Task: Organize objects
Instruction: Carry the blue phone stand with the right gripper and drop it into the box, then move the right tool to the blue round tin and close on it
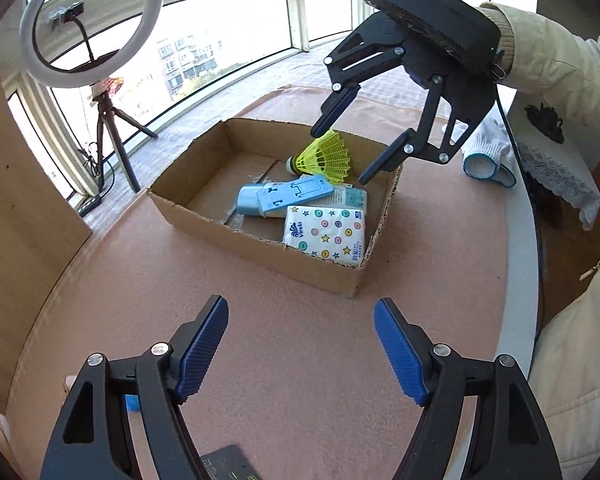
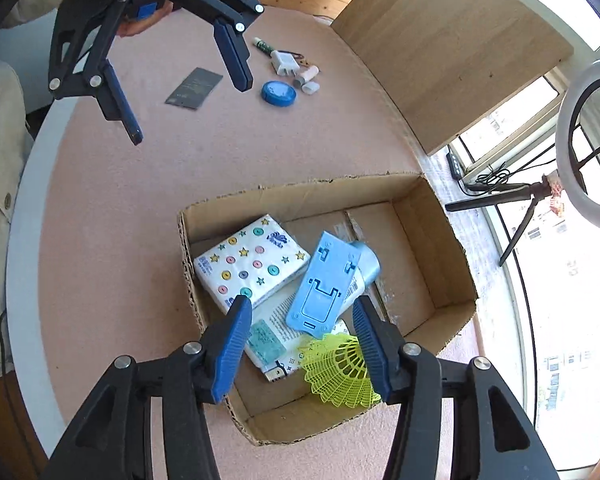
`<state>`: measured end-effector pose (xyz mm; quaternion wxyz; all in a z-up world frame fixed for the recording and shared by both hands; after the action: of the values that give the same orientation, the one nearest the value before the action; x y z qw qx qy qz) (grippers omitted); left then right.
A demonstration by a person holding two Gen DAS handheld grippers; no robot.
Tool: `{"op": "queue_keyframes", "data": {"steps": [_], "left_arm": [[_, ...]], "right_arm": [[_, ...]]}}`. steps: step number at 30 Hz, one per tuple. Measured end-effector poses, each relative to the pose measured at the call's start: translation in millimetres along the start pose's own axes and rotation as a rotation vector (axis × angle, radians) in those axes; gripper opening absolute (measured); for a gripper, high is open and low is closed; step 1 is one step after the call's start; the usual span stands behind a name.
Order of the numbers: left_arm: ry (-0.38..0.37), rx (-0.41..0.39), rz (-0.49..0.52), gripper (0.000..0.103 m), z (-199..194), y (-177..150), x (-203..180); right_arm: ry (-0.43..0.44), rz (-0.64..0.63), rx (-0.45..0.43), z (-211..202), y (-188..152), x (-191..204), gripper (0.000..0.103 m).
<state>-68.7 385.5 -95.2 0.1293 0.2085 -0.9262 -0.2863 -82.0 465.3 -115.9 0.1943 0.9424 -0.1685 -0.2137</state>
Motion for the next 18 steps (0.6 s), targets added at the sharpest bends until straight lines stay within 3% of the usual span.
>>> {"op": "queue_keyframes", "data": {"steps": [2, 5, 9, 18], "left_arm": [[0.042, -0.025, -0.079, 0.085, -13, -12, 9], [0.111, -0.056, -0.198, 0.091, -40, -39, 19], [0.177, -0.083, -0.35, 0.096, -75, -88, 30], [0.319, -0.075, -0.674, 0.101, -138, -212, 71]], "right_arm": [[-0.047, 0.059, -0.034, -8, 11, -3, 0.049], [-0.097, 0.154, -0.085, -19, 34, -3, 0.058], [-0.062, 0.288, -0.096, -8, 73, 16, 0.082], [0.035, 0.499, 0.002, 80, 149, 87, 0.082]]}}
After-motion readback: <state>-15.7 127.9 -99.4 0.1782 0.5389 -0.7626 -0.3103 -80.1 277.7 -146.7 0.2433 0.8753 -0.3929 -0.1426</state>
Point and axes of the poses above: each gripper's, at about its wrist camera, not at the fingertips, and z roughly the way its jaws point, x to its left, y to its top, the point moved 10 cm from there along z, roughly the way its jaws point, and after that the axes turned 5 degrees about z, right-handed, at the moved point
